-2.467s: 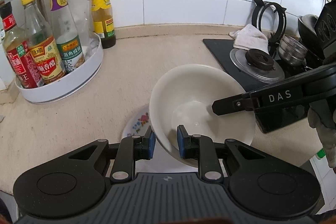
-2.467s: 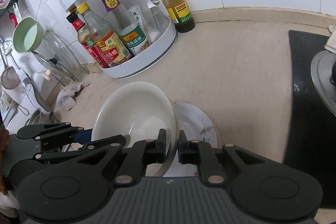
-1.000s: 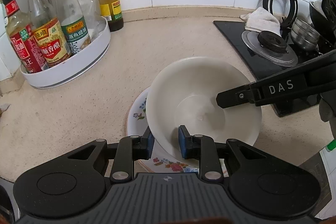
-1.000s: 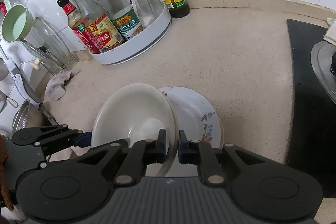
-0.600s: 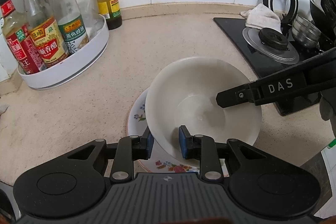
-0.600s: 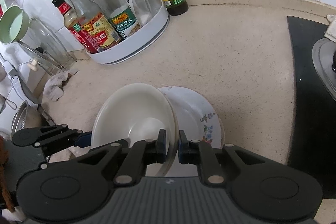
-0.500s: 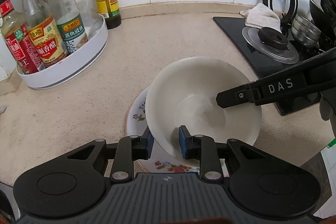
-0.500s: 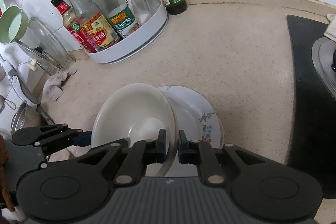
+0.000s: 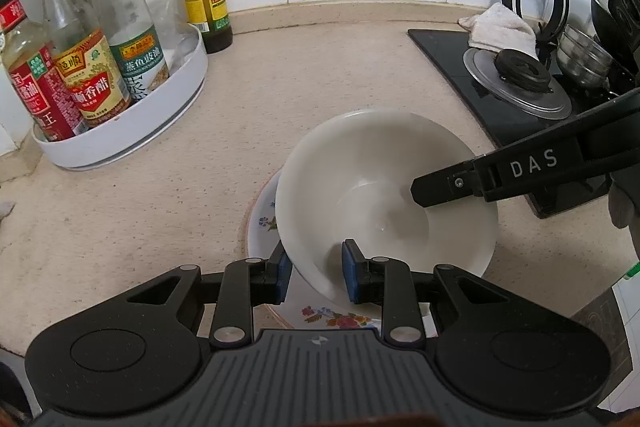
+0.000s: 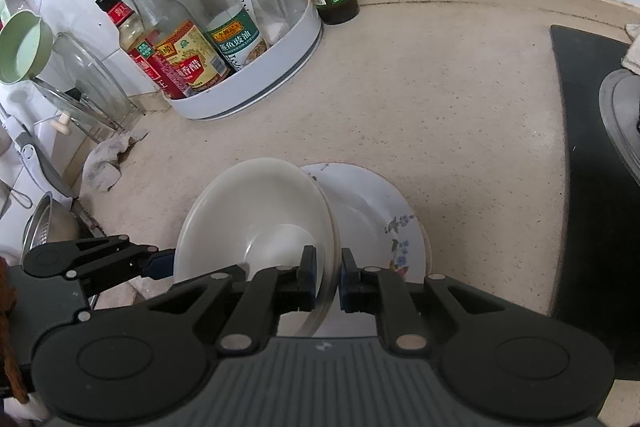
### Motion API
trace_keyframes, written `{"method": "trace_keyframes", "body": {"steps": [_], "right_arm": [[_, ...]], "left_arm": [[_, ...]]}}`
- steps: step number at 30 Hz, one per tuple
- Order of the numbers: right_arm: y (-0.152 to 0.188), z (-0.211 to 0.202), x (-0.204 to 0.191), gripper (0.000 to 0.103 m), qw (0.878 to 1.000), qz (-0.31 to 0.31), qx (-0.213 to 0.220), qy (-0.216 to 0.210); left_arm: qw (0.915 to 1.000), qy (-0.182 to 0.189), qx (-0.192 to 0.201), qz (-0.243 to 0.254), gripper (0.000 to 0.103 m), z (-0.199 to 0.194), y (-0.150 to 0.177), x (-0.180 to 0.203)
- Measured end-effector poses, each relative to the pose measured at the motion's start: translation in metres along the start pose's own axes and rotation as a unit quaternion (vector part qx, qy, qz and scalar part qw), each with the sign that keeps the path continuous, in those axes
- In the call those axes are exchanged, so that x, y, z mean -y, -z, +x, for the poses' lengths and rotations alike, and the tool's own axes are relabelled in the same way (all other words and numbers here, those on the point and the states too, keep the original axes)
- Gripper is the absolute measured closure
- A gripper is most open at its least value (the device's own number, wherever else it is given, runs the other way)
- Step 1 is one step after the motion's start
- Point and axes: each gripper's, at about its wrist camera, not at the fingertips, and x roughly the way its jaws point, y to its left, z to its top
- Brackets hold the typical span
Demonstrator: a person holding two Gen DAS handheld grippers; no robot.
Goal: Organize plates and bowls
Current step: 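Lower the white bowl onto the floral-rim plates with both grippers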
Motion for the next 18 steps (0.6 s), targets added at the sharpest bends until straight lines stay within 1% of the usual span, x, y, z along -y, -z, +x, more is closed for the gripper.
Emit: {"method": "trace_keyframes", "body": {"steps": [4, 18], "right_arm": [[-0.0002, 0.0018, 0.0013, 0.090, 1.000, 0.007, -0.012, -0.006], [0.0019, 0.0020, 0.0011, 0.090, 1.000, 0.011, -0.021, -0.006]], "left_arm": [[1.0000, 0.003, -0.007, 0.003, 0.069, -0.0011, -0.0002, -0.0009], [0.9998, 0.001, -0.013, 0.015, 0.066, 0.0006, 0.0007, 0.0013]]}}
